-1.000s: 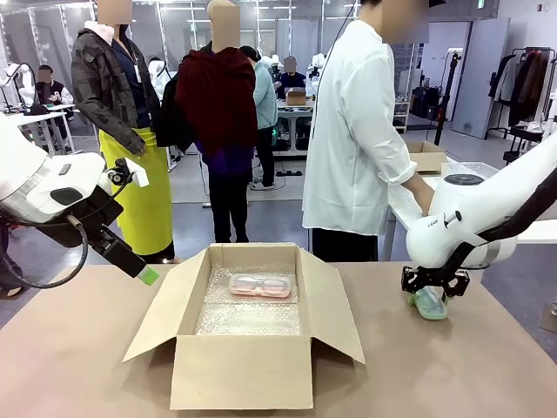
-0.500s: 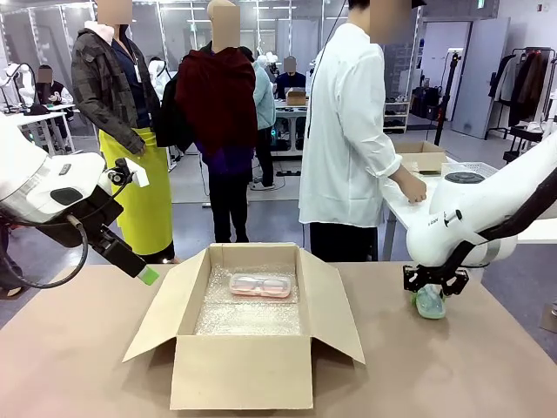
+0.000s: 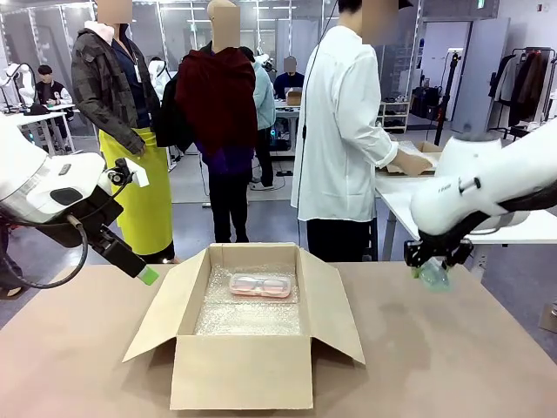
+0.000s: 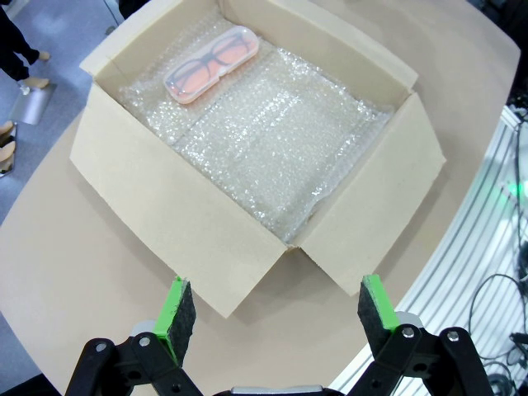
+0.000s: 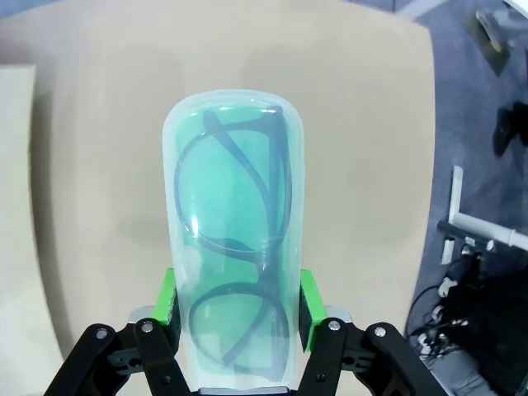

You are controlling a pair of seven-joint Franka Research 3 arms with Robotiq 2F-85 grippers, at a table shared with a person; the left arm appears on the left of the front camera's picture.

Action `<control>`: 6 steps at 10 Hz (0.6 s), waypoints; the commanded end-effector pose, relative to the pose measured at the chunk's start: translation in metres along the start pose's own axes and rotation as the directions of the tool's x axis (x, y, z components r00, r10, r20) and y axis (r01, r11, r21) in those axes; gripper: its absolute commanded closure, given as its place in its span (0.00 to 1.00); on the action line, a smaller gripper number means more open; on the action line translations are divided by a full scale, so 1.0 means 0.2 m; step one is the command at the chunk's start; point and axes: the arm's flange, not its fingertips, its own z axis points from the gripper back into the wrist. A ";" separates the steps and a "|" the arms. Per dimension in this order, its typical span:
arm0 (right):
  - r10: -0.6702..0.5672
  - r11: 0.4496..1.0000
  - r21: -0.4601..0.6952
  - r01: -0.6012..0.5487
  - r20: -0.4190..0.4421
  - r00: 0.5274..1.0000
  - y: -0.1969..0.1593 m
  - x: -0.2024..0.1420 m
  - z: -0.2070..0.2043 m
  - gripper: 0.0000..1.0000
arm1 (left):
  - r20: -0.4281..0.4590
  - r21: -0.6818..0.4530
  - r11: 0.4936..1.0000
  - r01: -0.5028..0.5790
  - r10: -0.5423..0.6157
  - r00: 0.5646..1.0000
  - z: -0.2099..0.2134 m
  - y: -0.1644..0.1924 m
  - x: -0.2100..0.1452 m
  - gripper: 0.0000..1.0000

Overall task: Pack the glasses set securely to prepare it for shipping.
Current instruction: Put the Glasses case from the right side of the table into the Package Box.

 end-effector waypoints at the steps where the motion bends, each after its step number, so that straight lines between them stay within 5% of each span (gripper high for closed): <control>1: 0.147 0.988 0.051 -0.144 -0.054 0.988 0.01 -0.08 0.13 0.72 | 0.007 -0.012 1.000 0.007 -0.007 1.000 0.01 0.01 0.00 0.00; 3: 0.435 0.895 0.154 -0.419 -0.093 0.896 0.16 -0.16 0.34 0.72 | 0.007 -0.012 1.000 0.007 -0.007 1.000 0.01 0.01 0.00 0.00; 4: 0.595 0.790 0.227 -0.570 -0.061 0.801 0.26 -0.20 0.46 0.72 | 0.007 -0.012 1.000 0.007 -0.007 1.000 0.01 0.01 0.00 0.00; 5: 0.763 0.627 0.272 -0.730 -0.025 0.646 0.42 -0.22 0.60 0.72 | 0.007 -0.012 1.000 0.007 -0.007 1.000 0.01 0.01 0.00 0.00; 6: 0.820 0.533 0.299 -0.792 0.047 0.570 0.58 -0.21 0.69 0.72 | 0.007 -0.012 1.000 0.007 -0.007 1.000 0.01 0.01 0.00 0.00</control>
